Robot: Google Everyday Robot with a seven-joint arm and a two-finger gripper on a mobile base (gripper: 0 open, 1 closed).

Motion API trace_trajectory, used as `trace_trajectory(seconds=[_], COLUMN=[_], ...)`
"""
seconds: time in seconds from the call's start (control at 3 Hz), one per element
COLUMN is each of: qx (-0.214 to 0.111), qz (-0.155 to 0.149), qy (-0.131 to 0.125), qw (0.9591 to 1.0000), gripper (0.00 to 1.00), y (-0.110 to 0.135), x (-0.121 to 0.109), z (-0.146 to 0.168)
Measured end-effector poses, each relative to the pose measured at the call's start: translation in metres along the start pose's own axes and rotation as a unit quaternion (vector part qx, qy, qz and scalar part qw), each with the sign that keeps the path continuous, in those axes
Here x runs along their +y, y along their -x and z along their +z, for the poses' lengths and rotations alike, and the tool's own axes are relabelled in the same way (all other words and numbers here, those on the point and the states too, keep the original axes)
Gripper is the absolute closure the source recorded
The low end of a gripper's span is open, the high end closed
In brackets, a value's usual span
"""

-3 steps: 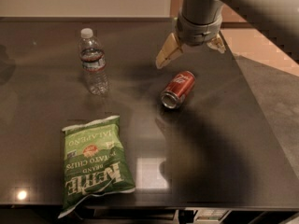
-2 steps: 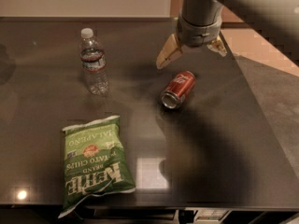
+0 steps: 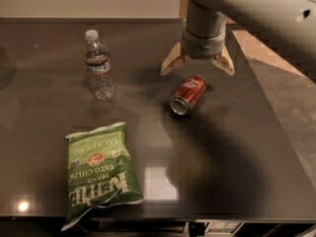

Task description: Place coke can upright

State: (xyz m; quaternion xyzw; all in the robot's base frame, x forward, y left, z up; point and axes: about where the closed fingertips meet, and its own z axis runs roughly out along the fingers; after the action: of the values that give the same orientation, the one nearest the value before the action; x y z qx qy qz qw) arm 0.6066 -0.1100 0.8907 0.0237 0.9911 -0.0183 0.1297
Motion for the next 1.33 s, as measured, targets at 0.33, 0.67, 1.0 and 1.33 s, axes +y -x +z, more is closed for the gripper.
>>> trace_trajectory(seconds=[0.33, 0.67, 1.0, 1.33], qx=[0.014, 0.029, 0.044, 0.057], qz=[0.066, 0.118, 0.155, 0.181], qy=[0.000, -0.005, -0.012, -0.015], qw=[0.9977, 0.9925, 0.9868, 0.9816], gripper=[0.00, 0.00, 0.00, 0.17], y=[-0.005, -0.011, -0.014, -0.014], x=[0.002, -0.001, -0.006, -0.009], z=[0.013, 0.023, 0.032, 0.039])
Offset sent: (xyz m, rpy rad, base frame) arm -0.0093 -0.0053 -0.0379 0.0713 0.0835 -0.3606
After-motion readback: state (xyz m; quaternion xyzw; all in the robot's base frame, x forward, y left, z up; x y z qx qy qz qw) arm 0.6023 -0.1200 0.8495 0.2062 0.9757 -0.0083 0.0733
